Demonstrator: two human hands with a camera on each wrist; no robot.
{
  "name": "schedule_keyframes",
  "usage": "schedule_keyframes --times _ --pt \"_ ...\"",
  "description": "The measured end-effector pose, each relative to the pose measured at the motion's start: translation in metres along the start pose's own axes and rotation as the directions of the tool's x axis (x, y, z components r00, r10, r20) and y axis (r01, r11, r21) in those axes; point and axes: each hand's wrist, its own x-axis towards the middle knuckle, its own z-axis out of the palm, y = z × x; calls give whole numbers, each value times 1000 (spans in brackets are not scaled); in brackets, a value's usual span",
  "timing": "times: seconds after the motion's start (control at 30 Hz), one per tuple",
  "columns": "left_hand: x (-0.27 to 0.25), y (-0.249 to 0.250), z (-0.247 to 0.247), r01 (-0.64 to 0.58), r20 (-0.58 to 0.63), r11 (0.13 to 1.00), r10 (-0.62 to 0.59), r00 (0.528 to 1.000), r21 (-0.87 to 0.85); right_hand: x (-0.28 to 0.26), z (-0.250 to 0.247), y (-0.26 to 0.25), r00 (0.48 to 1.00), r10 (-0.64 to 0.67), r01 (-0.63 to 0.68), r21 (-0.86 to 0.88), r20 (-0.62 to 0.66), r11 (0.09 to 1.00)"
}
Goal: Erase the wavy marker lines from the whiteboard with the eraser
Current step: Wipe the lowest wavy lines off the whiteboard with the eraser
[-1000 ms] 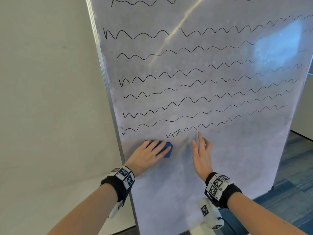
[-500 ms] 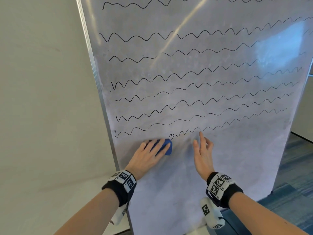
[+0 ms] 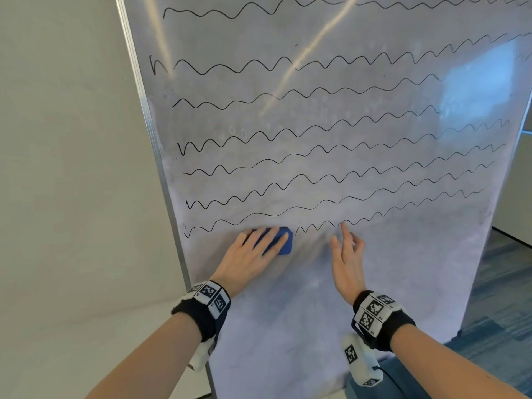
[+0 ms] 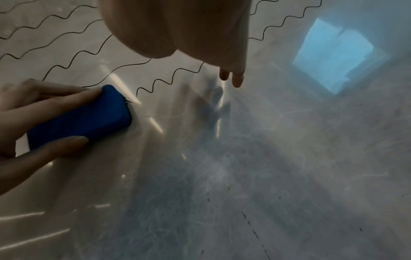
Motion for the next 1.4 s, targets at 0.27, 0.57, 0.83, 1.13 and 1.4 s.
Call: schedule_keyframes --times 0.27,0.57,0.83,1.13,1.4 --pt "9 8 3 -66 -27 998 66 997 -7 5 -14 8 1000 1 -1 -10 -1 1000" --pt "22 14 10 -102 36 995 102 994 -3 14 -31 17 999 15 -15 -4 -28 1000" --pt "39 29 17 -137 26 990 137 990 -16 25 -41 24 999 0 -1 -5 -39 1000" --pt "53 44 24 -124 -9 992 124 992 -8 40 -62 32 1000 10 -10 -3 -28 1000" --pt "59 59 30 -106 25 994 107 994 -15 56 -69 37 1000 5 -5 2 -12 1000"
